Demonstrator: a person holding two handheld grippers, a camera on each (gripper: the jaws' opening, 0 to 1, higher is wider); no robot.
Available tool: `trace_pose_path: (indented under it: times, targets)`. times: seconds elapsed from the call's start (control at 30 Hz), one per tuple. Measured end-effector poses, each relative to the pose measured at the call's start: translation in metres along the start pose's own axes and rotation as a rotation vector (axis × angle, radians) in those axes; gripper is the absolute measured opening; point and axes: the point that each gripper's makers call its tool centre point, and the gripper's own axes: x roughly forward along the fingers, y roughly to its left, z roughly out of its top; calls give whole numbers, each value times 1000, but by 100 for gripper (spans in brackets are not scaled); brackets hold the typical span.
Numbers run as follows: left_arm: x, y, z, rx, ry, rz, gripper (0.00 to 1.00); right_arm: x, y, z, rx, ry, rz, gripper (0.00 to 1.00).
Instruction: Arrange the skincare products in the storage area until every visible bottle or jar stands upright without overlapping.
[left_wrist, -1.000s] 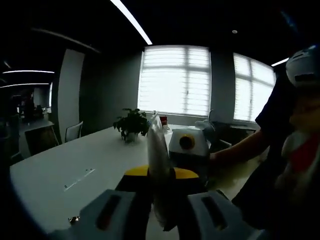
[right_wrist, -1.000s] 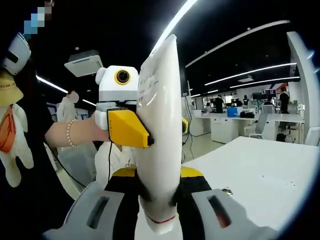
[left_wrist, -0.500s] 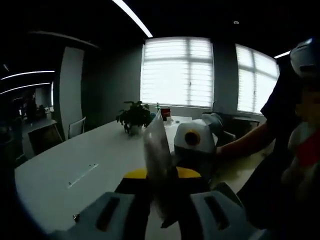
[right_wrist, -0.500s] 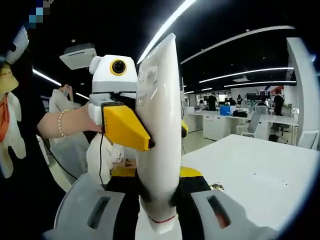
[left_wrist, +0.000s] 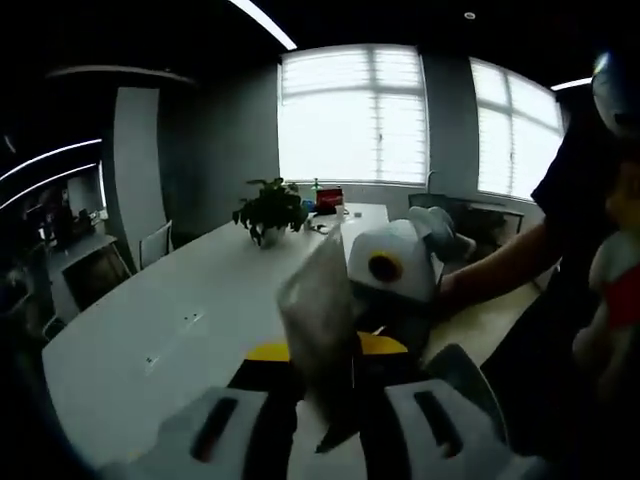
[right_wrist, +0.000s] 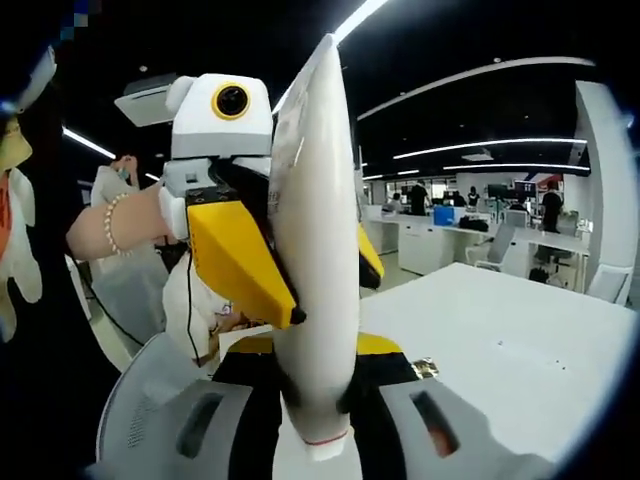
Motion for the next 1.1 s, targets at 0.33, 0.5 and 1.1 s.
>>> trace_pose_path:
  times: [0.33, 0.5, 1.1]
  targets:
    - [6, 0, -3, 11, 24, -8, 17, -4, -5, -8, 7, 18, -21, 24]
    - [10, -1, -6, 23, 36, -19, 17, -6, -7, -12, 5, 18, -40, 24]
    - [52, -20, -51, 90, 169, -90, 15, -18, -22, -77, -13, 162, -121, 25]
